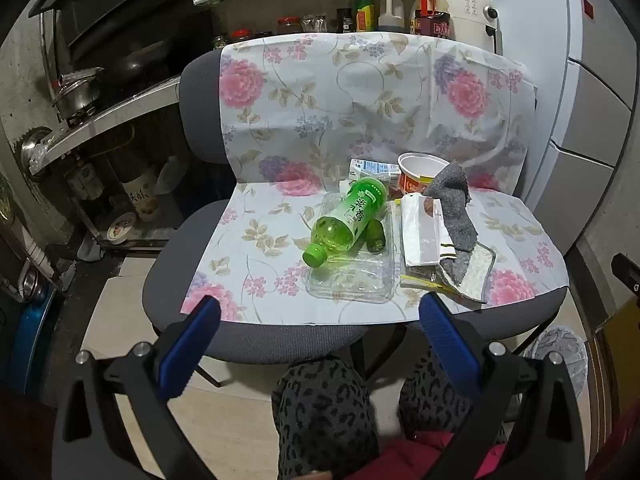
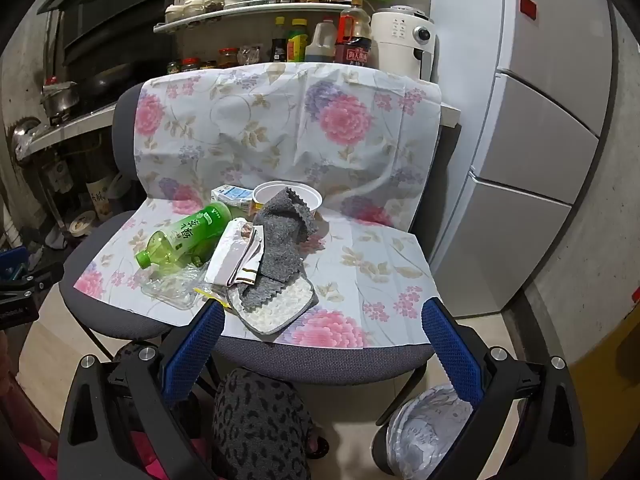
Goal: Collect trash
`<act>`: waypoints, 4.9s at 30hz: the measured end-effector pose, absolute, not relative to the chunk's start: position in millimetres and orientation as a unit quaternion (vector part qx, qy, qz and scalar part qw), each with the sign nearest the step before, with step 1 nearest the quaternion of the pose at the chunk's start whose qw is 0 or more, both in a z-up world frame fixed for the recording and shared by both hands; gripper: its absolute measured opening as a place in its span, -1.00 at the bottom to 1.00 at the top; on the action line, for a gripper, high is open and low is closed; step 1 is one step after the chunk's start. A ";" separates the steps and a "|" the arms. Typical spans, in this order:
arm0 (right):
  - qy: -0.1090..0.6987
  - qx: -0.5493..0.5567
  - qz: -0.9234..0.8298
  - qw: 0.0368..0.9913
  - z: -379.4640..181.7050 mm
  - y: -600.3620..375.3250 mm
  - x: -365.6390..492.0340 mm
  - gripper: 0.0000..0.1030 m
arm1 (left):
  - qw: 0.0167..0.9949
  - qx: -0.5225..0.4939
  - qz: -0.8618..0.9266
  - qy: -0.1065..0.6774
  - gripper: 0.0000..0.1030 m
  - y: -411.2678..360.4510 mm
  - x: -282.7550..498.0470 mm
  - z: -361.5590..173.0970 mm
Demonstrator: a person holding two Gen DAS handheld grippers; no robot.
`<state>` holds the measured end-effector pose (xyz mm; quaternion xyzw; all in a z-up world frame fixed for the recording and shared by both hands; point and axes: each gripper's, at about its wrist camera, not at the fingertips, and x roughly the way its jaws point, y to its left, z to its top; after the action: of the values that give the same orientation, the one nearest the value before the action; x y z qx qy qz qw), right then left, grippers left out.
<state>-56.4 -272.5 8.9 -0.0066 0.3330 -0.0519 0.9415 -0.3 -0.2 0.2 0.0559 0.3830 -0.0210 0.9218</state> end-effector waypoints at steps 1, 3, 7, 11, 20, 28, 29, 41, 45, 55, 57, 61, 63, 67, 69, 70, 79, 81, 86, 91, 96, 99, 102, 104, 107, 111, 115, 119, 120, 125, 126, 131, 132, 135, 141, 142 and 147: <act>0.334 -0.006 -0.052 0.941 8.7 -272.6 -56.3 0.89 | 0.922 0.056 -0.021 0.384 0.88 -0.2 -0.2 0.1; 0.333 -0.006 -0.052 0.941 8.8 -272.6 -56.5 0.89 | 0.922 0.055 -0.021 0.383 0.88 -0.2 -0.5 0.2; 0.332 -0.007 -0.053 0.942 9.4 -271.9 -57.9 0.89 | 0.922 0.055 -0.020 0.383 0.88 -1.1 -1.3 0.4; 0.336 -0.005 -0.051 0.941 8.1 -272.9 -55.5 0.89 | 0.921 0.055 -0.021 0.385 0.88 -0.3 -0.1 0.0; 0.335 -0.005 -0.053 0.941 7.9 -273.3 -55.4 0.89 | 0.921 0.054 -0.021 0.385 0.88 -0.2 0.0 -0.1; 0.335 -0.005 -0.053 0.941 7.8 -273.2 -55.3 0.89 | 0.921 0.053 -0.021 0.385 0.88 -0.1 0.0 -0.2; 0.335 -0.005 -0.053 0.941 7.6 -273.2 -55.2 0.89 | 0.921 0.053 -0.022 0.385 0.88 0.0 -0.1 -0.1; 0.336 -0.005 -0.053 0.940 6.4 -272.9 -54.5 0.89 | 0.921 0.053 -0.022 0.385 0.87 0.1 -0.1 -0.1; 0.336 -0.005 -0.053 0.940 6.4 -273.1 -54.6 0.89 | 0.921 0.052 -0.023 0.385 0.88 0.2 -0.1 0.0; 0.336 -0.005 -0.053 0.940 5.8 -273.0 -54.7 0.89 | 0.921 0.052 -0.022 0.385 0.87 0.3 0.0 -0.1; 0.336 -0.005 -0.053 0.940 5.8 -273.1 -55.0 0.89 | 0.921 0.052 -0.022 0.384 0.88 0.3 0.0 -0.1; 0.336 -0.005 -0.053 0.940 5.5 -273.3 -55.1 0.89 | 0.921 0.052 -0.023 0.385 0.88 0.3 0.0 -0.1; 0.336 -0.006 -0.053 0.940 5.5 -273.5 -55.3 0.89 | 0.921 0.051 -0.023 0.385 0.87 0.3 0.0 -0.1; 0.336 -0.005 -0.054 0.940 5.4 -274.1 -55.6 0.89 | 0.921 0.051 -0.023 0.385 0.88 0.4 -0.1 0.0; 0.336 -0.006 -0.053 0.940 5.4 -274.2 -55.6 0.89 | 0.921 0.051 -0.022 0.384 0.88 0.4 0.0 -0.1; 0.336 -0.005 -0.053 0.940 5.4 -274.2 -55.5 0.89 | 0.922 0.051 -0.022 0.384 0.88 0.4 0.0 -0.1; 0.336 -0.005 -0.053 0.940 5.6 -274.4 -55.2 0.89 | 0.922 0.050 -0.023 0.384 0.88 0.4 0.1 -0.2; 0.337 -0.006 -0.053 0.940 5.6 -274.4 -55.2 0.89 | 0.922 0.051 -0.022 0.384 0.88 0.4 0.0 -0.2; 0.337 -0.006 -0.054 0.940 5.4 -274.5 -54.8 0.89 | 0.922 0.051 -0.023 0.384 0.88 0.5 0.0 -0.1; 0.337 -0.006 -0.053 0.940 4.5 -273.7 -53.7 0.89 | 0.921 0.050 -0.022 0.385 0.88 0.6 -0.1 -0.2; 0.337 -0.005 -0.053 0.940 3.2 -273.0 -52.2 0.89 | 0.921 0.050 -0.021 0.386 0.88 9.1 2.6 5.3; 0.342 -0.003 -0.051 0.938 2.8 -279.2 -47.4 0.89 | 0.919 0.048 -0.019 0.391 0.88 11.1 7.7 6.7; 0.346 -0.001 -0.049 0.937 1.1 -285.5 -45.0 0.89 | 0.916 0.046 -0.014 0.397 0.88 13.5 12.6 -6.4; 0.346 0.002 -0.043 0.937 3.6 -281.7 -41.7 0.89 | 0.914 0.045 -0.008 0.404 0.87 13.4 17.8 -13.8; 0.349 0.007 -0.030 0.937 -15.0 -279.1 -32.8 0.89 | 0.909 0.042 0.000 0.414 0.87 14.6 24.9 -22.2; 0.350 0.008 -0.011 0.937 -23.6 -275.9 -17.8 0.89 | 0.905 0.040 0.001 0.424 0.87 17.1 37.3 -36.2; 0.348 0.010 0.011 0.937 -37.3 -271.6 0.9 0.89 | 0.905 0.036 -0.009 0.424 0.87 14.4 52.2 -49.1; 0.337 0.028 0.037 0.941 -52.8 -267.7 25.0 0.89 | 0.898 0.052 -0.013 0.436 0.87 9.7 69.4 -67.3; 0.335 0.026 0.038 0.941 -55.8 -266.1 29.3 0.89 | 0.894 0.061 -0.006 0.444 0.87 7.3 76.4 -75.3; 0.362 0.004 0.071 0.929 -78.8 -248.6 57.0 0.89 | 0.886 0.061 -0.011 0.460 0.87 8.5 99.6 -97.4; 0.364 -0.008 0.070 0.929 -83.4 -243.3 61.9 0.88 | 0.885 0.062 -0.005 0.461 0.87 10.6 104.8 -102.0; 0.377 0.019 0.092 0.922 -101.6 -239.7 86.2 0.78 | 0.887 0.053 -0.002 0.458 0.87 19.5 116.0 -111.3; 0.378 0.023 0.100 0.920 -105.1 -238.3 92.0 0.78 | 0.886 0.032 -0.016 0.463 0.87 24.0 118.6 -112.8; 0.387 0.029 0.132 0.912 -113.6 -231.5 105.5 0.18 | 0.880 0.007 -0.017 0.475 0.87 30.3 127.8 -117.0; 0.407 0.058 0.161 0.897 -133.7 -227.6 134.4 0.13 | 0.881 0.012 -0.020 0.472 0.69 32.9 139.0 -123.1; 0.414 0.060 0.158 0.895 -137.1 -227.9 138.8 0.14 | 0.881 0.009 -0.023 0.472 0.65 33.8 140.0 -124.5; 0.456 0.099 0.162 0.869 -161.0 -233.2 159.6 0.18 | 0.879 0.001 -0.034 0.475 0.59 39.6 142.9 -131.3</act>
<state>159.6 -233.2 -161.0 0.0992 0.4561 0.1618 0.8694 142.9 39.6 -131.3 0.0007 0.4751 -0.0339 0.8793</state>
